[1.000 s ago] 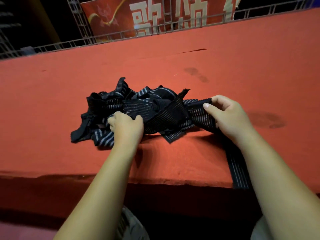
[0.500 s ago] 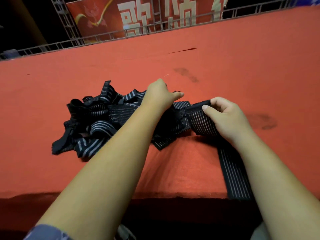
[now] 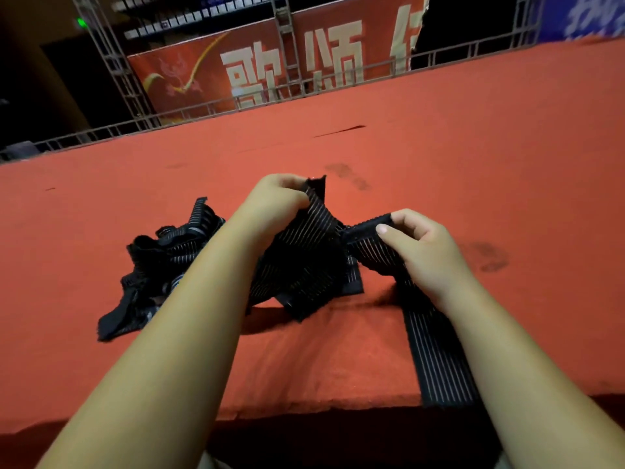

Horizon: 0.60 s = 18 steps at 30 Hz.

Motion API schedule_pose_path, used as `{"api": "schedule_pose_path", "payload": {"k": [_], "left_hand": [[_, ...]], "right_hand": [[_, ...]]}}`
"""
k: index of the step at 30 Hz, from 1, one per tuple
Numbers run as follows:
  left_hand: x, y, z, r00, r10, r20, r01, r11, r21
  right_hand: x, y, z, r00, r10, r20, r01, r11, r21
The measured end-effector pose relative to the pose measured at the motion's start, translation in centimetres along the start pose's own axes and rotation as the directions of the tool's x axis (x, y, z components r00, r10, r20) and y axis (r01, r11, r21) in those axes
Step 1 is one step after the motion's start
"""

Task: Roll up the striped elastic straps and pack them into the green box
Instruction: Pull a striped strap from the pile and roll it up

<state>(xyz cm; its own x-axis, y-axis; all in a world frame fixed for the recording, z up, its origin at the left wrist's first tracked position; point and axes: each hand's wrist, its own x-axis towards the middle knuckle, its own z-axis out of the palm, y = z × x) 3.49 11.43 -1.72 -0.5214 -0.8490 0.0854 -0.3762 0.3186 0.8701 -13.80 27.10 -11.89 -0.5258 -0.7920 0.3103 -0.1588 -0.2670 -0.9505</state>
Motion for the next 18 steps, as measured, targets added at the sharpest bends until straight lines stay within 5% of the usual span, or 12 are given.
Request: {"api": "schedule_pose_path", "payload": {"k": [6, 10, 18], "left_hand": [[-4.6, 2.4, -2.3, 0.997, 0.060, 0.044, -0.056, 0.995, -0.084], [-6.9, 2.0, -3.7, 0.996, 0.076, 0.047, -0.072, 0.995, -0.069], [-9.6, -1.0, -7.0, 0.990, 0.074, 0.120, -0.042, 0.968, -0.249]], "right_hand": [[-1.5, -3.2, 1.1, 0.996, 0.050, 0.080, -0.065, 0.977, 0.202], [-2.4, -4.5, 2.9, 0.978, 0.036, 0.204, -0.038, 0.999, 0.002], [-4.3, -6.0, 6.9, 0.845, 0.170, 0.507, -0.138, 0.985, -0.100]]}}
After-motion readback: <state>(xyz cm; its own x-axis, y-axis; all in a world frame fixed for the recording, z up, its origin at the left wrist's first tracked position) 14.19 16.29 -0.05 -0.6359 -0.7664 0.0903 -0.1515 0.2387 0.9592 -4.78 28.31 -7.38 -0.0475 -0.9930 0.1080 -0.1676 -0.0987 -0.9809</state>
